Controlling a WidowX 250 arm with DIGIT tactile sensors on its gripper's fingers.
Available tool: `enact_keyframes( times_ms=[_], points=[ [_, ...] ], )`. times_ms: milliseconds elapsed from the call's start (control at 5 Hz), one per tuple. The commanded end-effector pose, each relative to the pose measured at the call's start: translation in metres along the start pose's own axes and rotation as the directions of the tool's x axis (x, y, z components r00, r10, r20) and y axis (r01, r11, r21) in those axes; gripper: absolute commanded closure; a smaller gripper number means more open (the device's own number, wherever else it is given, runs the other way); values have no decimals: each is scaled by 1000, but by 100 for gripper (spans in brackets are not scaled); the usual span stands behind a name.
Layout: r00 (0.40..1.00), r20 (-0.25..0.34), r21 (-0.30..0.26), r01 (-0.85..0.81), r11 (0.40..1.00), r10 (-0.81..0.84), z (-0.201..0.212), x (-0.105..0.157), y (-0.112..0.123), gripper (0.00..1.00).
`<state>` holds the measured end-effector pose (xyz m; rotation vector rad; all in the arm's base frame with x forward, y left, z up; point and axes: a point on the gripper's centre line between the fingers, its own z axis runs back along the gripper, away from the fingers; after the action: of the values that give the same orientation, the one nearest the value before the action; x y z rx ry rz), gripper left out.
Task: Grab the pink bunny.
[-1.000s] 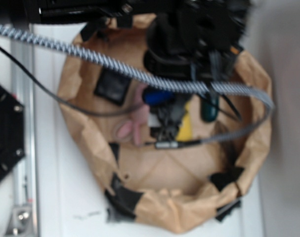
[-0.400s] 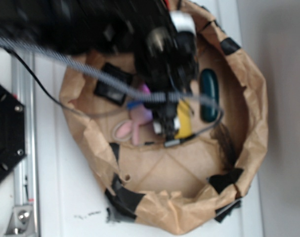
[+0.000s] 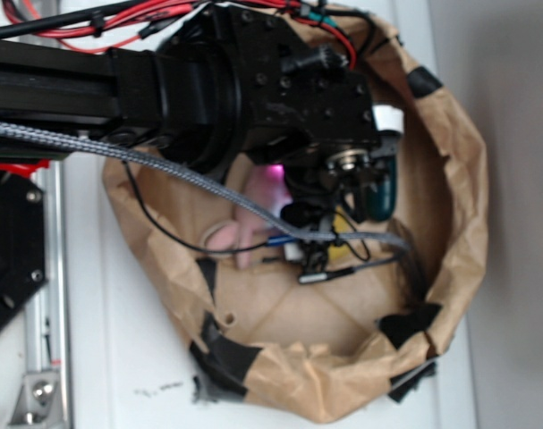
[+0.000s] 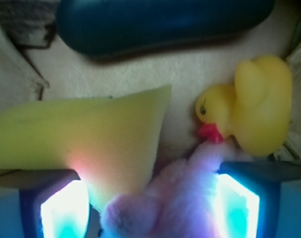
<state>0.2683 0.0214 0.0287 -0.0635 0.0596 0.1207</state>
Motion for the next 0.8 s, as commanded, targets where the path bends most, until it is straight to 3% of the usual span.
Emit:
enact_keyframes(
  times_ms=[0, 200, 400, 600],
  points=[
    [996, 84, -53, 1, 999, 3, 40, -19, -4, 0],
    [988, 149, -53, -25, 998, 33, 62, -14, -1, 0],
    [989, 143, -60, -36, 998, 44, 61, -9, -2, 0],
    [965, 122, -7, -234, 972, 233, 47, -26, 3, 0]
  ],
)
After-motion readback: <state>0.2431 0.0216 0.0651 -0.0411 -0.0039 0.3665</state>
